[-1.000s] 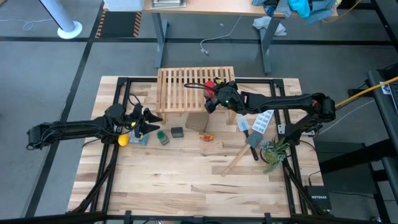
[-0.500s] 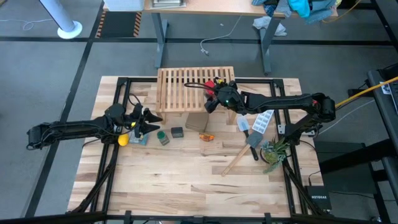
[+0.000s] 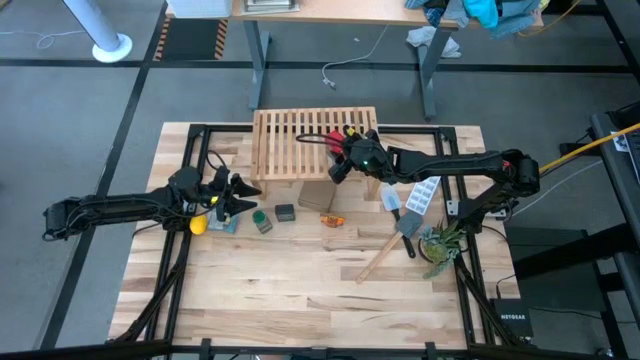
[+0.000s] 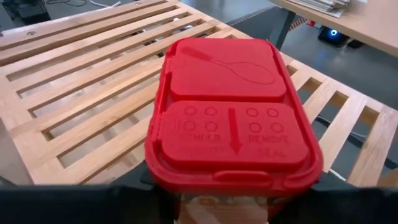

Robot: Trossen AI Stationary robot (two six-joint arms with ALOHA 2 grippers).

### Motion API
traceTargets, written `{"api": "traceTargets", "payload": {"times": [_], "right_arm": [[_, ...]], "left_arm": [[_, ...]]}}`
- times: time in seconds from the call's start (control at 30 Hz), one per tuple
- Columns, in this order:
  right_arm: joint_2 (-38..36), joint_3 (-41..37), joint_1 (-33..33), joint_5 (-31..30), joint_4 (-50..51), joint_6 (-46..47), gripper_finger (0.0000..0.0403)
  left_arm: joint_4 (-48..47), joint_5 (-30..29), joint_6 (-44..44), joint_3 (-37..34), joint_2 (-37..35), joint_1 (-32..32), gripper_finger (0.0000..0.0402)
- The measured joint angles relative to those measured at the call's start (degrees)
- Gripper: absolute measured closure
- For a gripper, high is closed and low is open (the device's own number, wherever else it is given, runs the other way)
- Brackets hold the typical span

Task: Shelf spices
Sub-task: Remove the red seasoning can from the shelf

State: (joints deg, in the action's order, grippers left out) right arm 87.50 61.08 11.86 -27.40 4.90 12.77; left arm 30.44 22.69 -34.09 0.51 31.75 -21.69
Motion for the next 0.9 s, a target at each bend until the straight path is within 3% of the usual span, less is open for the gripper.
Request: {"api": "traceTargets", "payload": {"times": [0.2, 0.4, 0.67, 0.9], "right_arm": [[-2.9, -0.1, -2.2, -0.4, 3.5, -2.7, 0.0233], [-10.8, -0.1, -7.7, -1.3, 6.9, -2.7, 0.0233], [-18.7, -0.1, -20.3, -5.7, 16.7, 1.0, 0.0233], [-19.4, -0.1, -35.0, -13.3, 27.2, 13.5, 0.0233]], "left_arm": [[0.0, 0.0, 0.0, 0.0, 0.0, 0.0, 0.0101], [-0.1, 0.0, 0.0, 0.0, 0.0, 0.0, 0.0101], [-0.1, 0.0, 0.0, 0.0, 0.0, 0.0, 0.0101], [0.2, -2.0, 2.3, 0.0, 0.0, 0.0, 0.0101]]}}
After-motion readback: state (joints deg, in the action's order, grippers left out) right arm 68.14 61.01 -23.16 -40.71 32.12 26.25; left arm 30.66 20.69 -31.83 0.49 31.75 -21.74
